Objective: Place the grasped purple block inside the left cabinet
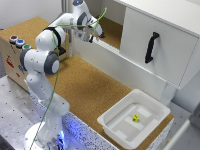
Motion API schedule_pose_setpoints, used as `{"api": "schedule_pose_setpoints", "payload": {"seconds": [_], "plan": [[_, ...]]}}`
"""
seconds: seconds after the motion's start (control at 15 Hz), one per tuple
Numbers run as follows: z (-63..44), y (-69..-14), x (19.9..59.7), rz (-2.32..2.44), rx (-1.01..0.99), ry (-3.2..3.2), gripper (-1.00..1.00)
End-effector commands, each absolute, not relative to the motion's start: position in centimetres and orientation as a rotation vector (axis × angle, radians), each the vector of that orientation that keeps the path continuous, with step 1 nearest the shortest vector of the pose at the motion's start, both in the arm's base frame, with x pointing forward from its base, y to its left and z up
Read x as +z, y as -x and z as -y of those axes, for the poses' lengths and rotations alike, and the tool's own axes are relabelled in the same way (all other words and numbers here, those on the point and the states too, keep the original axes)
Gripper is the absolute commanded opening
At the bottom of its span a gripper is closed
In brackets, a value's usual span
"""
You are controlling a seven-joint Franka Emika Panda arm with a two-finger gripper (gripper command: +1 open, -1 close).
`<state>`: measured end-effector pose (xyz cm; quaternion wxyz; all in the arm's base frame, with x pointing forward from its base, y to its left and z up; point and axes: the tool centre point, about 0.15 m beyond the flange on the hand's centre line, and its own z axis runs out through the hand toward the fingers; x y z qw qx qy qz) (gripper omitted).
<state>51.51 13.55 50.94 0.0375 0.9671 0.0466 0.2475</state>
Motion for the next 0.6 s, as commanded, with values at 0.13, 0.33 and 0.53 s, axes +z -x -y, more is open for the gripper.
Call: {"api": "schedule_pose_setpoints", "payload": {"seconds": [0.13, 0.33, 0.53], "plan": [[-12.7, -50.9, 50.1, -0.179, 0.855, -3.004, 1.0], [-11.5, -51.6, 51.0, -0.207, 0.766, -2.993, 1.0], [-9.5, -49.8, 51.0, -0.255, 0.74, -3.051, 1.0]]}}
